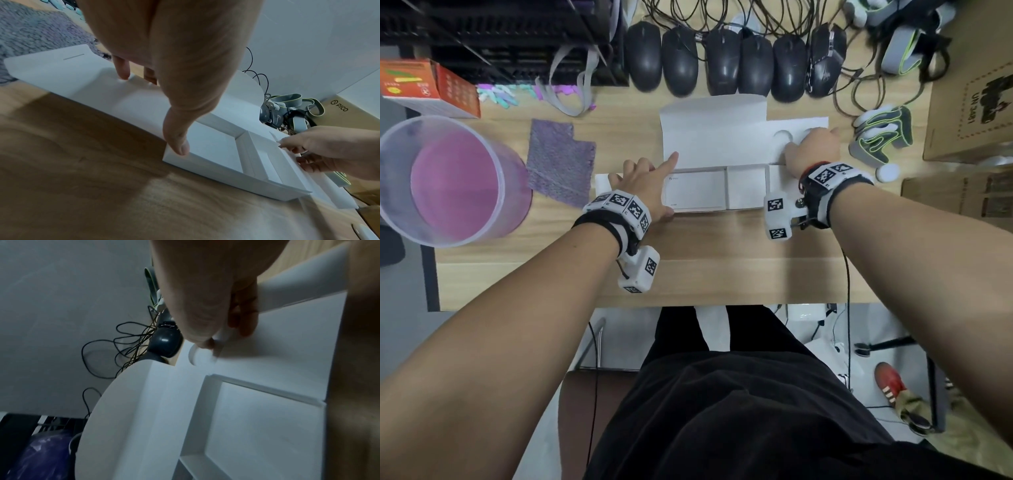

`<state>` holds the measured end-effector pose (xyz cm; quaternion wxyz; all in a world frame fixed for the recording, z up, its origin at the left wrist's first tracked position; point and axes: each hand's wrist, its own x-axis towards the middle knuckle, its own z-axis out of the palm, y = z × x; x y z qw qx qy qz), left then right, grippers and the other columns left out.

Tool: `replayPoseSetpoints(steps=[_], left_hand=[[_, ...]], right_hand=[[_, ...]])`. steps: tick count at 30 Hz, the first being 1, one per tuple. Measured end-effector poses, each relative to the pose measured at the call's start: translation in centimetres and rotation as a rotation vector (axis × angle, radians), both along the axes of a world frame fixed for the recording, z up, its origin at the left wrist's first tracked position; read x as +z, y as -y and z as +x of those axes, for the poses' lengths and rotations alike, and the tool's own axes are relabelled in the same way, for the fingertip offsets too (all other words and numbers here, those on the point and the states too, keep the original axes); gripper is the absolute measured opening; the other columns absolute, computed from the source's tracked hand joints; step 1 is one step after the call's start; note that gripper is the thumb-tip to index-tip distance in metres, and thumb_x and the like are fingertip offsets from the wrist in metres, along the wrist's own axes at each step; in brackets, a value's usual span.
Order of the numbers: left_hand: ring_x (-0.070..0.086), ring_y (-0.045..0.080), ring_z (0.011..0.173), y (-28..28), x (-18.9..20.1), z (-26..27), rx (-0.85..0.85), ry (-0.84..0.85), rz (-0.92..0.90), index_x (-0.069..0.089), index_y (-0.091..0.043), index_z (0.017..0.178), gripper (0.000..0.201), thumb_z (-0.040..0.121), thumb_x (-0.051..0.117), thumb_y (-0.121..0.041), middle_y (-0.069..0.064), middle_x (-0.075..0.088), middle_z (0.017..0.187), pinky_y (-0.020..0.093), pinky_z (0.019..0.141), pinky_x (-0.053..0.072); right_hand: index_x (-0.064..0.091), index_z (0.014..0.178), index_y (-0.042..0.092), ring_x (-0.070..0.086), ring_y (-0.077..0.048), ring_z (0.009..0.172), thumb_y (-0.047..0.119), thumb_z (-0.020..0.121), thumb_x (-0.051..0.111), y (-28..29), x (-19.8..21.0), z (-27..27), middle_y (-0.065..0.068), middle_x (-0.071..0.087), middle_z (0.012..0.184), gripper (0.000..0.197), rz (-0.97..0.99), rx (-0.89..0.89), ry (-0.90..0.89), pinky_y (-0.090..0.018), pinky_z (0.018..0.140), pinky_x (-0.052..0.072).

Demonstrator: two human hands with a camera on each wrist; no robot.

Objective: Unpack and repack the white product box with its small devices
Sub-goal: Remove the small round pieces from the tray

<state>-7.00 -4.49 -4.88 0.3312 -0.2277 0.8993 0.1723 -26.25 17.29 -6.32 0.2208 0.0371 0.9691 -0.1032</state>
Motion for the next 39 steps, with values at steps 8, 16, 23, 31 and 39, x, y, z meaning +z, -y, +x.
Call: replayPoseSetpoints(steps=[8, 16, 23, 31, 39], left_hand=[[0.033, 0.027, 0.123, -0.1, 0.2, -0.1, -0.007, -0.008, -0.006, 0.007, -0.048, 0.152, 0.104, 0.075, 0.078, -0.045, 0.003, 0.043, 0.133, 0.046, 0.097, 0.031], [0.034, 0.028, 0.116, -0.1, -0.2, 0.2, 0.003, -0.005, 0.007, 0.001, -0.052, 0.151, 0.098, 0.081, 0.069, -0.037, 0.004, 0.043, 0.128, 0.045, 0.09, 0.028], [0.035, 0.028, 0.115, 0.1, -0.8, 0.6, 0.046, -0.057, 0.032, 0.005, -0.055, 0.149, 0.092, 0.083, 0.065, -0.03, 0.002, 0.045, 0.128, 0.047, 0.094, 0.03], [0.035, 0.029, 0.117, -0.2, -0.6, 0.7, 0.048, -0.064, 0.056, 0.009, -0.054, 0.149, 0.094, 0.08, 0.07, -0.037, 0.003, 0.045, 0.126, 0.047, 0.095, 0.029], [0.034, 0.027, 0.12, -0.8, 0.5, 0.4, -0.057, -0.056, 0.088, -0.002, -0.048, 0.151, 0.123, 0.063, 0.083, -0.06, 0.002, 0.044, 0.13, 0.043, 0.094, 0.029]], right_hand=[[0.064, 0.074, 0.001, 0.057, -0.027, 0.07, 0.043, 0.091, 0.053, 1.1, 3.8, 1.9, -0.012, 0.064, 0.073, 0.047, -0.527, 0.247, -0.101, -0.041, 0.071, 0.048], [0.067, 0.067, 0.012, 0.053, -0.011, 0.056, 0.045, 0.091, 0.061, 5.1, 3.3, 9.5, 0.002, 0.061, 0.06, 0.042, -0.385, 0.607, 0.221, -0.025, 0.053, 0.041], [0.057, 0.055, 0.013, 0.052, -0.015, 0.053, 0.041, 0.089, 0.063, 6.3, 2.0, 10.4, 0.001, 0.055, 0.054, 0.044, -0.274, 0.501, 0.237, -0.024, 0.051, 0.037], [0.064, 0.076, 0.007, 0.064, -0.028, 0.071, 0.046, 0.085, 0.063, 7.1, 1.3, 10.3, -0.011, 0.065, 0.077, 0.04, -0.146, 0.506, 0.188, -0.034, 0.065, 0.058], [0.066, 0.081, 0.009, 0.066, -0.028, 0.073, 0.045, 0.083, 0.066, 6.8, 1.0, 10.3, -0.008, 0.068, 0.079, 0.036, -0.072, 0.445, 0.192, -0.034, 0.065, 0.059]])
